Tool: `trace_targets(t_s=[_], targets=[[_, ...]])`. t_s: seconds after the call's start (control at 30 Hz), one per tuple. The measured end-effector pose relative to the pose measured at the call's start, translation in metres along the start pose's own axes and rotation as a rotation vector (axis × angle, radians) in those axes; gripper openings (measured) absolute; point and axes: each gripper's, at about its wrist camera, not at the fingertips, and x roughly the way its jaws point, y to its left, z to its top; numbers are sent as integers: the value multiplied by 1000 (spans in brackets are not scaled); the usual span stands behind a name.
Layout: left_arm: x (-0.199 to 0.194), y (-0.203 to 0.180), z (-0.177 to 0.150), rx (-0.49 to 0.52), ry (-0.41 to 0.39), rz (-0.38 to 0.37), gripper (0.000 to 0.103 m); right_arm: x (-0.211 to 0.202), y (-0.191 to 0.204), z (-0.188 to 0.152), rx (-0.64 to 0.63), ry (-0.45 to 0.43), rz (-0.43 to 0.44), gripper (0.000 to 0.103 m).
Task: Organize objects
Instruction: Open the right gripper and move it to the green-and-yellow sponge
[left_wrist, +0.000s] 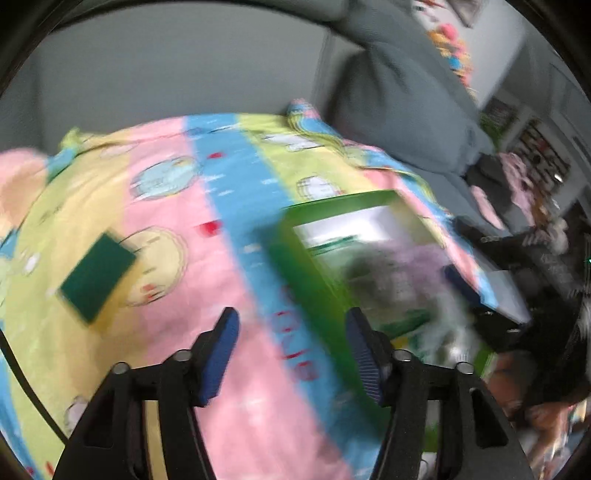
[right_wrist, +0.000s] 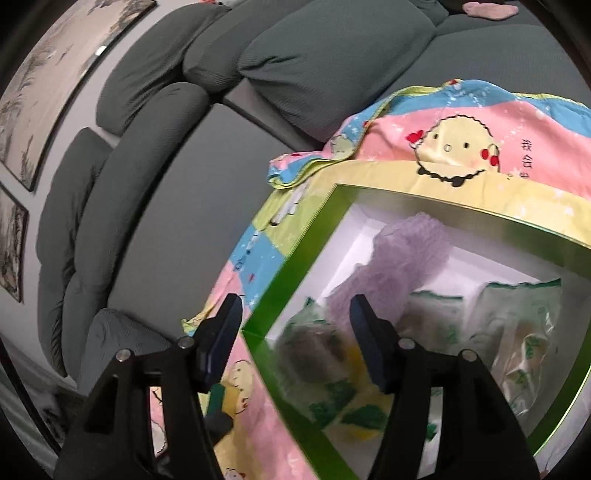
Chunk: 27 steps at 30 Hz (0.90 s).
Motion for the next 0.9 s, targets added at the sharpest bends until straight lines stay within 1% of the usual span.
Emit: trace_targets(t_s=[0.07,0.1,0.13,0.17,0.23,0.3,0.33,0.37,0.43,0.53,0.63,0.67,0.77,0.83,0.9], targets=[[-1,36,-6,-98,6,61,64,-4,6,-2,0,-2,42,62],[-2,51,-9,-142,11,74,64,-6,9,-3,-5,-7,67,63],[-4,72,-13,-201,13,88,64,-8,13,-5,-11,-14,83,64],[-6,85,-17,-240,11,99,64,-9,18,-6,-22,-18,91,65],[-11,113,-21,-314,11,139,64,-8,29,-10,-51,-17,93,66],[-18,138,-24,-369,13,168,64,-5,41,-16,-81,7,91,70],[-21,148,-26,-403,9,181,64,-2,48,-19,-101,25,79,76],[-27,164,-30,-457,0,197,64,-1,54,-23,-123,30,75,80],[-40,184,-36,-522,-24,199,64,0,68,-31,-169,33,78,80],[-52,204,-40,-564,-41,195,64,8,92,-47,-237,77,99,80],[-56,216,-43,-578,-34,195,64,24,115,-67,-290,156,109,80],[-56,220,-43,-575,-28,192,64,36,125,-77,-311,207,93,80],[-59,229,-44,-580,-9,176,64,65,146,-100,-374,316,53,80],[-66,233,-44,-584,-18,155,64,90,157,-116,-394,393,10,80],[-74,240,-44,-606,-42,127,64,116,169,-131,-423,450,-55,80]])
